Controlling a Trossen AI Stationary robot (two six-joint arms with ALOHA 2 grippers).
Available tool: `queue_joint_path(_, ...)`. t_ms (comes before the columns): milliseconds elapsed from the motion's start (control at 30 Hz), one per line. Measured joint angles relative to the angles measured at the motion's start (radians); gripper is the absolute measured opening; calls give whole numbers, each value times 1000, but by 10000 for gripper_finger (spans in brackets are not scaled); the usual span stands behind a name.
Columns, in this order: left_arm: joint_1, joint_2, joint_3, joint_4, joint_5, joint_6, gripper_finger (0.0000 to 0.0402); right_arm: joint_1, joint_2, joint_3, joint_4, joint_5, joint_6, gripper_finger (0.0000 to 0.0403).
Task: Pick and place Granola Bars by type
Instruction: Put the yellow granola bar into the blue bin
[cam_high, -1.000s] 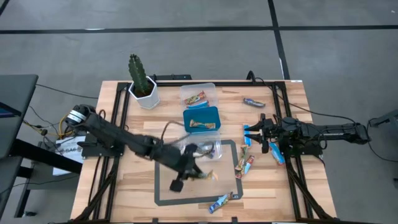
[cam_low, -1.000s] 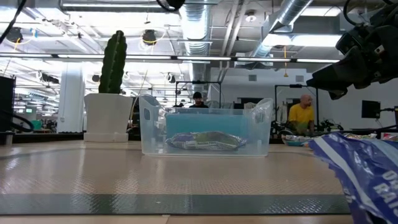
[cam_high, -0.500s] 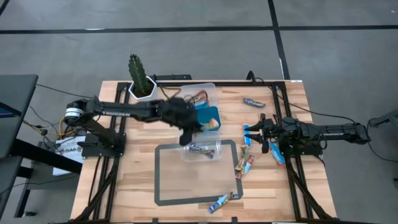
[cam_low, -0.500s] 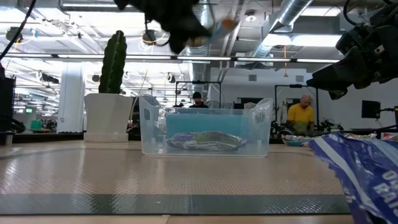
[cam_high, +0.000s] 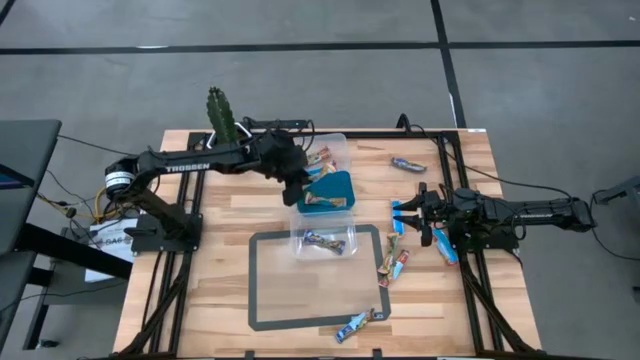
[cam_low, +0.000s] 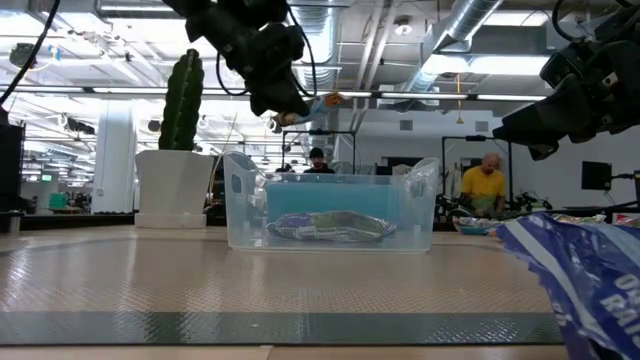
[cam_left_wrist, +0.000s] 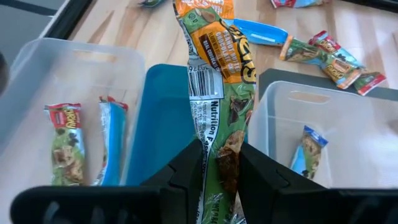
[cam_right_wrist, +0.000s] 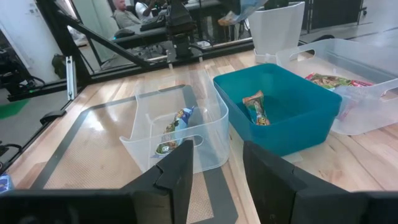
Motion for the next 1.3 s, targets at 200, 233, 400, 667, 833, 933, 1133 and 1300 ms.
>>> queue_joint_path(200, -1, 0, 0, 3, 1, 13, 79, 0, 0, 0, 0, 0, 0, 133)
queue_joint_path(233, 0, 0, 0, 3, 1, 13, 79, 0, 0, 0, 0, 0, 0, 133)
queue_joint_path(400, 0, 43, 0, 9, 18, 13, 79, 0, 0, 0, 0, 0, 0, 134)
queue_joint_path(667, 6, 170, 0, 54, 24, 37, 79, 0, 0, 0, 0, 0, 0, 134)
queue_joint_path(833, 14, 235, 0, 44, 23, 39, 79, 0, 0, 0, 0, 0, 0, 133)
queue_joint_path(933, 14, 258, 0, 38, 17, 58, 79, 0, 0, 0, 0, 0, 0, 133)
queue_joint_path(1133, 13, 265, 0, 35, -41, 83, 79, 0, 0, 0, 0, 0, 0, 134)
queue_joint_path(1300, 14, 265, 0, 31, -56, 71, 79, 0, 0, 0, 0, 0, 0, 133)
